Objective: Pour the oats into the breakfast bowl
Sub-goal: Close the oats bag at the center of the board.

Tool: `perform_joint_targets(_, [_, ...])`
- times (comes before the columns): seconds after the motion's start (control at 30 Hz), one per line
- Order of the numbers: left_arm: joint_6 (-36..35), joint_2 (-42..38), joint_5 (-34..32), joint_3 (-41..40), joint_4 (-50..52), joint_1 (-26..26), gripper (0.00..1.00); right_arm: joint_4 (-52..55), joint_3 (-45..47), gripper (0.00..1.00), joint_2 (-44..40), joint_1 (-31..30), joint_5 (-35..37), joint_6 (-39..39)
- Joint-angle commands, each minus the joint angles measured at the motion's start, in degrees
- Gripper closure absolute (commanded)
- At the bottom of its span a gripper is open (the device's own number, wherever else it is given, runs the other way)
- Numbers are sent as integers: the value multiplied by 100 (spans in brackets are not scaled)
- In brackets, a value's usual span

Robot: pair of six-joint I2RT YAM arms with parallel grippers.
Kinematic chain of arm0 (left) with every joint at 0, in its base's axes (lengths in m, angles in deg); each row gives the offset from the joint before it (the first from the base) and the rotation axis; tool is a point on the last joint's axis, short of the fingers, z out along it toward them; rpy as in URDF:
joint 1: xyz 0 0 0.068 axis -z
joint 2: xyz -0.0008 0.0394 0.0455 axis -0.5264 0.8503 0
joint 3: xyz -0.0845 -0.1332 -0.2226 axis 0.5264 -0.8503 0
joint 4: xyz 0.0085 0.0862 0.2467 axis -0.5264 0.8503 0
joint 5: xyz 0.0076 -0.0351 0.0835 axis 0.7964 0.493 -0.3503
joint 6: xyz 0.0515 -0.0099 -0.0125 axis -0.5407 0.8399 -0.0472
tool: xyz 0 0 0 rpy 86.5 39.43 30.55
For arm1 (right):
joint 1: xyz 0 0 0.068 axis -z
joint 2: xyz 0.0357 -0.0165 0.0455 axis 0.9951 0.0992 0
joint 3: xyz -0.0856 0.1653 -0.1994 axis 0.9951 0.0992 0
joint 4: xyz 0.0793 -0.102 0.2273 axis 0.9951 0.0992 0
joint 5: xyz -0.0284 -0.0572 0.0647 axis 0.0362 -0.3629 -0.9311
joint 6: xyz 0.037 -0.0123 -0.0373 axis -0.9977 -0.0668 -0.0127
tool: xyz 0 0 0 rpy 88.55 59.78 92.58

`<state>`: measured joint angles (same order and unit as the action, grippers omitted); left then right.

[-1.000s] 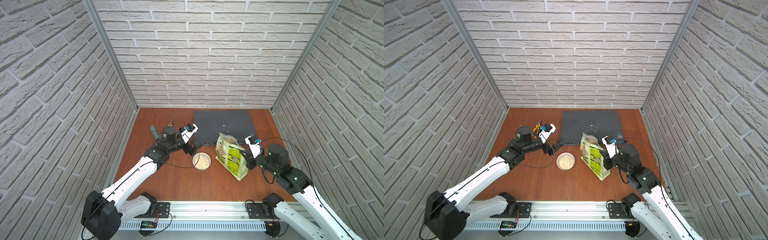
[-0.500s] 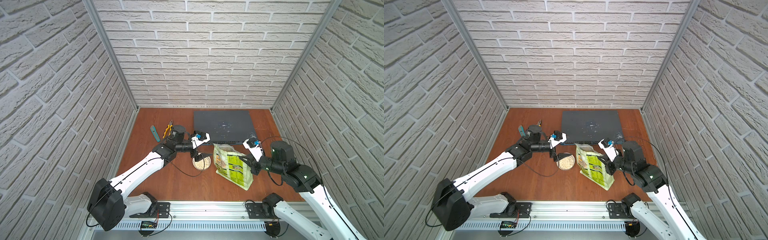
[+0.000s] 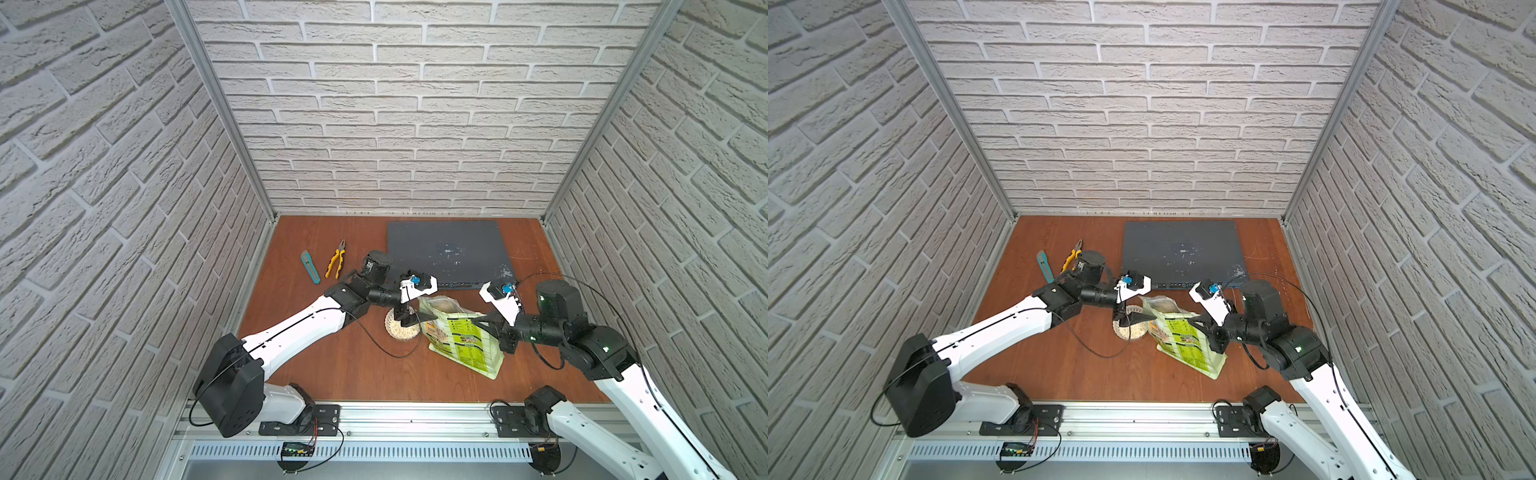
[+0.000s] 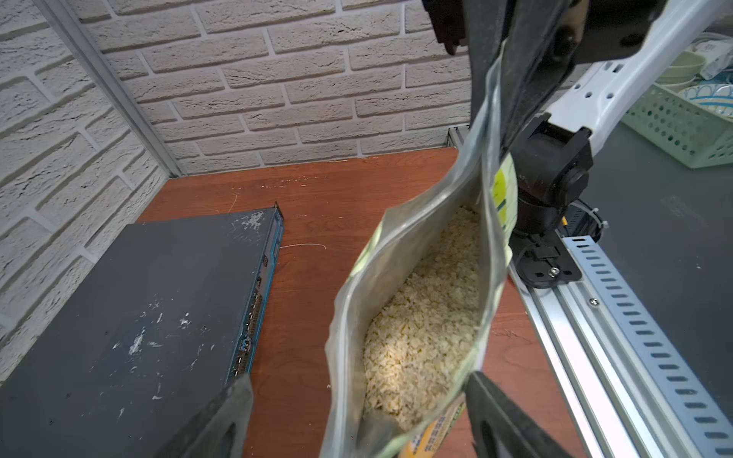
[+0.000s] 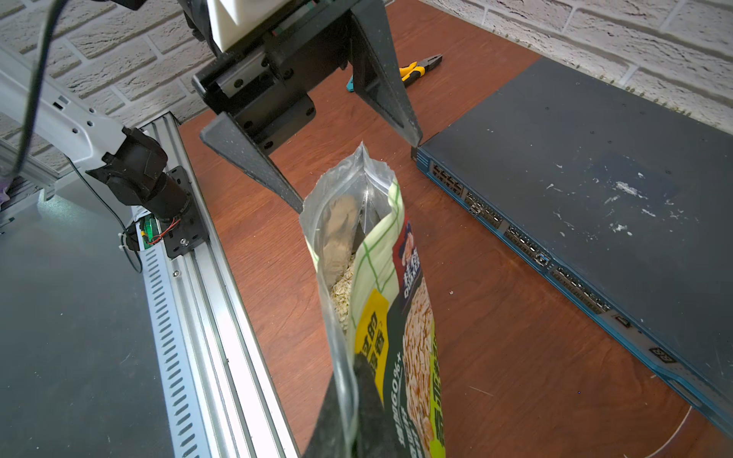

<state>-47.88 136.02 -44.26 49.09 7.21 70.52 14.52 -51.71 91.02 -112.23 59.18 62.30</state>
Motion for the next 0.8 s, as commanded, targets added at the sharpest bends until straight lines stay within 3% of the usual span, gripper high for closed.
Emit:
perform_joint_targets(0.0, [-87,153,223,155,41,40,13,-938,-241,97,-83,-54,-484,192])
perform_joint_targets(0.07, [-87,262,280,207,81,35,14,-959,-222,96,-53,-62,-482,217])
perform_joint_targets(0.33, [-258,550,463,579,650,35,33,-986,-152,96,76,-129,-431,333])
perform_joint_targets(0.63, [-394,435,166,602,1146,34,81,-1075,-54,96,105,-134,-204,395])
perform_joint_targets(0.77, [-353,89,-120,378,1228,18,88,-1082,8,96,226,-152,16,446])
